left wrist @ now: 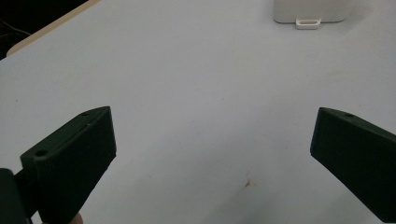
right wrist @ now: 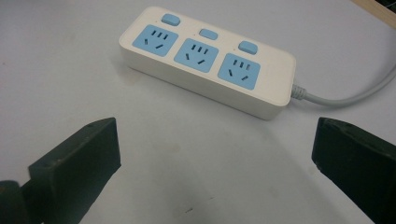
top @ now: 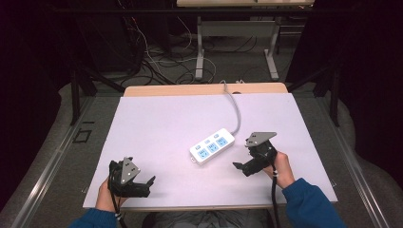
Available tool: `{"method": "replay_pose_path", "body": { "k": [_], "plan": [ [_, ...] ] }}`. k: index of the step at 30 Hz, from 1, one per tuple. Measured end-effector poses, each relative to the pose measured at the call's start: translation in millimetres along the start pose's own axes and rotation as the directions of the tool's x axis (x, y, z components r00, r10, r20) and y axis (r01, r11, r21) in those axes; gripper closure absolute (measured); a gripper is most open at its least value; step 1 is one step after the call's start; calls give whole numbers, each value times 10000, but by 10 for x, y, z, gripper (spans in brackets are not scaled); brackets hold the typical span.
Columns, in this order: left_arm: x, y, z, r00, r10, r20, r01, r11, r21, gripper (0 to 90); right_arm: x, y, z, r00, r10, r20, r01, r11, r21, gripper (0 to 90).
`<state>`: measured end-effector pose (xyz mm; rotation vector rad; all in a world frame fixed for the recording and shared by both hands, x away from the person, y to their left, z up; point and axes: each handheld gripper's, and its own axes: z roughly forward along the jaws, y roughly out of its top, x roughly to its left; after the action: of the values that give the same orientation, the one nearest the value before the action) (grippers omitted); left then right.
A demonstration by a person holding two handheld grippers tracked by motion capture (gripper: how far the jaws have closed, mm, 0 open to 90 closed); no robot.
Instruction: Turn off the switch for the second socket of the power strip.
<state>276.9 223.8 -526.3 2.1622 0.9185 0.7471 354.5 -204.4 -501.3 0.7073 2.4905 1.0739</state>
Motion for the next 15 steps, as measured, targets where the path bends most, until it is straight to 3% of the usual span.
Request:
{"method": "replay_pose_path", "body": {
  "k": [6, 9, 15],
  "plan": [
    [5, 0, 1, 10000, 19, 64, -18, 10000, -19, 2, -37, 87, 75, 9997, 27, -227, -24, 9999, 121, 6],
    [10, 4, 1, 9999, 35, 105, -35, 10000, 34, 2, -43, 106, 110, 9997, 119, -217, -122, 9998, -156, 7],
    [12, 3, -1, 10000, 17, 71, -17, 10000, -24, 2, -73, 161, 180, 9995, 164, -268, -162, 9998, 92, 16]
  ]
}}
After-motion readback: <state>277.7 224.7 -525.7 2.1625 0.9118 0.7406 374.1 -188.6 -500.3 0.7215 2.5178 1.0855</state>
